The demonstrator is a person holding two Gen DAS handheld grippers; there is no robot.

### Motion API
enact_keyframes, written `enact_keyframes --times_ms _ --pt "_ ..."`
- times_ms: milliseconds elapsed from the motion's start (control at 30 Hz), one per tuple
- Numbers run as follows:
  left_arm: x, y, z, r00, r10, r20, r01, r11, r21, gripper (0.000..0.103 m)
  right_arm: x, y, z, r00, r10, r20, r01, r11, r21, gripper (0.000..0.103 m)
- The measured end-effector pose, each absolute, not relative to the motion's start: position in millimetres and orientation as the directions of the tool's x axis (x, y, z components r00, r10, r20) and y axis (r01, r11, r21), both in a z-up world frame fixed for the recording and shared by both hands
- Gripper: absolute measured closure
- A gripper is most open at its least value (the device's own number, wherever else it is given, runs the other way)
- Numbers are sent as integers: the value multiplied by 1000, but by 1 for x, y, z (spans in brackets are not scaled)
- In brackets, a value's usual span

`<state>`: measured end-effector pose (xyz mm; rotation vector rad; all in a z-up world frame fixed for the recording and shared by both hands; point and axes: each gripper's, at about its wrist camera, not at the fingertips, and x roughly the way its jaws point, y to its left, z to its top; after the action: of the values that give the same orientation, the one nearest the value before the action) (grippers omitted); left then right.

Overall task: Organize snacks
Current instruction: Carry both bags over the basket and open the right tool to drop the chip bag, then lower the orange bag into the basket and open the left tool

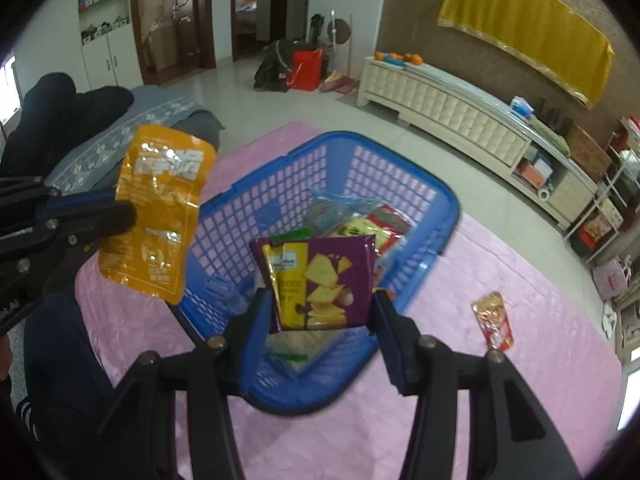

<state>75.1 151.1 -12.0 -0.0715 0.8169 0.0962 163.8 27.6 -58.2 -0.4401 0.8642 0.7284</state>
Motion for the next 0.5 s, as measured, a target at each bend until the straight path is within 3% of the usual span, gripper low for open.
enact_keyframes --times_ms 267,333,500 --pt "72 175 -18 674 67 -736 -151 987 -49 99 162 57 -74 404 365 -839 -756 649 -82 47" --pt "70 178 -19 674 69 -736 -156 986 -51 99 160 60 -78 385 360 -850 -767 636 -78 36" --pt "67 180 -19 671 66 -738 -160 985 -57 99 155 62 -86 372 317 -872 -771 628 -101 24"
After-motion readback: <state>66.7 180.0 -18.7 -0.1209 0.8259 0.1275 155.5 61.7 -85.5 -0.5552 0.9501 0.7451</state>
